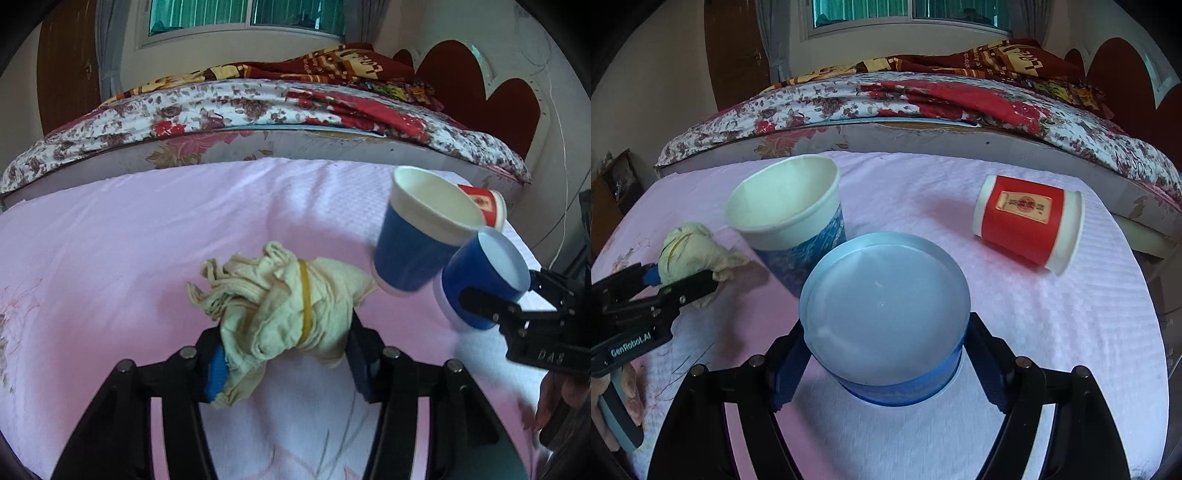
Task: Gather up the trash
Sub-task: 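Lift and carry the beige cloth and blue tin toward the black bucket with both tools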
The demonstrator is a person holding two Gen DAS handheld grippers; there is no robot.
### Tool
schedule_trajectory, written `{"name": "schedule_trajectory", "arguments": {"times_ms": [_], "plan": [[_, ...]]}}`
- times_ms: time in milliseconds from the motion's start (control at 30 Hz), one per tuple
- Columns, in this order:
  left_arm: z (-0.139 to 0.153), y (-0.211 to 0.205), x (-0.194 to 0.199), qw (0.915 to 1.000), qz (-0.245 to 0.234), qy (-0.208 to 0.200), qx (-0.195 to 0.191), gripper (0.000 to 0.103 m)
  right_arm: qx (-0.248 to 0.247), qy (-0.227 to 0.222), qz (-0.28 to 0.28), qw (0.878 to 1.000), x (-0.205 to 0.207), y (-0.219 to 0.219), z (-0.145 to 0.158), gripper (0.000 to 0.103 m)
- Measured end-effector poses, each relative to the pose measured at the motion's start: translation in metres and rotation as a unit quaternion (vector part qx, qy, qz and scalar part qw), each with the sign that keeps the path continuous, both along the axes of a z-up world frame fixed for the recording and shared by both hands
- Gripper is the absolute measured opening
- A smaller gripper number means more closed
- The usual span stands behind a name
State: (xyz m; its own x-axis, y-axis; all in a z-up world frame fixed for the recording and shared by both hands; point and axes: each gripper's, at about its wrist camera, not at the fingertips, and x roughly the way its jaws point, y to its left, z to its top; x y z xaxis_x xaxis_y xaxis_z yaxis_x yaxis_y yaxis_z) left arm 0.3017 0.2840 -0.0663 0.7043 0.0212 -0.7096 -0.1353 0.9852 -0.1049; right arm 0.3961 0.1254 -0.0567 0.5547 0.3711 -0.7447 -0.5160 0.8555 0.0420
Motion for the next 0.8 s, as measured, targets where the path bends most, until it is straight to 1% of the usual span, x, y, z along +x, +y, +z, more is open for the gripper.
{"name": "schedule_trajectory", "arguments": {"times_ms": [100, 267, 367, 467, 667, 800], "plan": [[0.006, -0.005, -0.013, 0.9999, -0.004, -0.009, 0.006, 0.055, 0.005, -0.003, -0.001, 1.000, -0.013, -0.009, 0.005, 0.081], [0.013, -0.019, -0.031, 0.9997, -0.018, -0.015, 0.007, 0.055, 0.003, -0.010, -0.004, 1.000, -0.040, -0.030, 0.011, 0.081], [0.019, -0.033, -0.042, 0.9993, -0.028, -0.022, 0.007, 0.055, 0.004, -0.014, -0.009, 1.000, -0.056, -0.044, 0.016, 0.081], [0.026, -0.049, -0.056, 0.9987, -0.040, -0.031, -0.001, 0.055, 0.009, -0.020, -0.015, 1.000, -0.074, -0.062, 0.025, 0.081], [0.040, -0.075, -0.080, 0.9971, -0.058, -0.046, -0.017, 0.055, 0.003, -0.042, -0.017, 0.999, -0.106, -0.094, 0.043, 0.081], [0.047, -0.099, -0.098, 0.9955, -0.076, -0.055, -0.012, 0.055, 0.006, -0.054, -0.024, 0.998, -0.132, -0.124, 0.055, 0.081]]}}
